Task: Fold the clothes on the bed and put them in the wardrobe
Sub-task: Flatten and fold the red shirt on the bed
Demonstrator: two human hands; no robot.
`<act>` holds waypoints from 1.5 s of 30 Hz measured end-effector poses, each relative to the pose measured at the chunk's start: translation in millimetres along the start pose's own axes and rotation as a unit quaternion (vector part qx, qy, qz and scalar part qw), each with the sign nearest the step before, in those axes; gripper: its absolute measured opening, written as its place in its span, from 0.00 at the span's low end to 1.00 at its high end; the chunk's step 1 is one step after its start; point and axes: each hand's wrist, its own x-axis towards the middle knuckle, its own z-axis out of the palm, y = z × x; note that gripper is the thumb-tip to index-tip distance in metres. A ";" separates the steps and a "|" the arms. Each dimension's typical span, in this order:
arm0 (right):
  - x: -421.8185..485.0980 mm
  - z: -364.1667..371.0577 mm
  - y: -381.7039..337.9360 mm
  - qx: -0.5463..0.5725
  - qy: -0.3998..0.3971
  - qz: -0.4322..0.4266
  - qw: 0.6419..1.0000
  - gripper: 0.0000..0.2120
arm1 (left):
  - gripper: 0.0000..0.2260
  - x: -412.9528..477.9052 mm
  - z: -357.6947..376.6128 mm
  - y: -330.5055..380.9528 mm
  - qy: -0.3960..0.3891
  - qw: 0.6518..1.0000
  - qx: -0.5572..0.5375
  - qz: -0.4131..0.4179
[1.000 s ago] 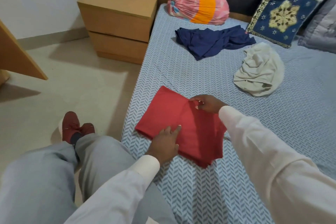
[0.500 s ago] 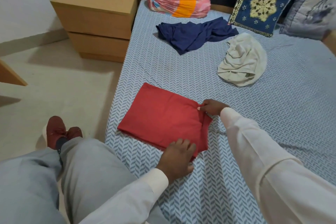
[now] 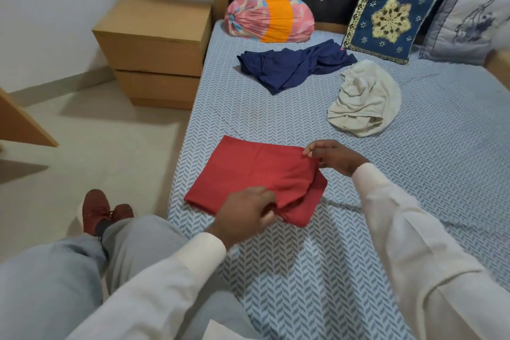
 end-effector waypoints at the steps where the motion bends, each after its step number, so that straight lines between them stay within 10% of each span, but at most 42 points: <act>1: -5.2 -0.3 -2.2 0.041 -0.001 -0.004 0.999 0.11 | 0.11 2.8 -16.8 -5.3 0.008 1.000 -0.018 -0.009; 6: -49.3 11.6 -20.4 0.140 0.025 -0.076 0.987 0.22 | 0.14 1.0 -90.4 -12.2 0.102 0.984 -0.131 -0.070; 14: -157.1 31.6 -66.3 0.005 0.177 -0.287 0.942 0.08 | 0.08 -25.3 -157.9 10.9 0.160 0.942 -0.283 -0.086; 20: -223.1 39.9 -87.0 0.016 0.095 -0.348 0.933 0.06 | 0.05 -36.9 -183.6 27.0 0.089 0.930 -0.352 -0.066; 31: -123.6 44.9 -40.3 -0.049 0.200 -0.120 0.971 0.04 | 0.02 22.7 -97.2 -37.4 0.069 0.936 -0.230 -0.258; 35: -60.4 41.8 5.9 -0.018 0.313 -0.002 0.950 0.25 | 0.11 45.5 -60.4 -64.5 0.136 0.900 -0.194 -0.365; 41: -97.2 88.8 72.0 -0.110 0.116 0.233 0.959 0.17 | 0.21 -31.4 -6.7 -77.4 -0.199 0.834 -0.164 -0.488; 45: -131.5 112.9 89.7 -0.053 0.098 0.281 0.953 0.17 | 0.22 -61.5 8.8 -52.5 -0.248 0.833 -0.111 -0.481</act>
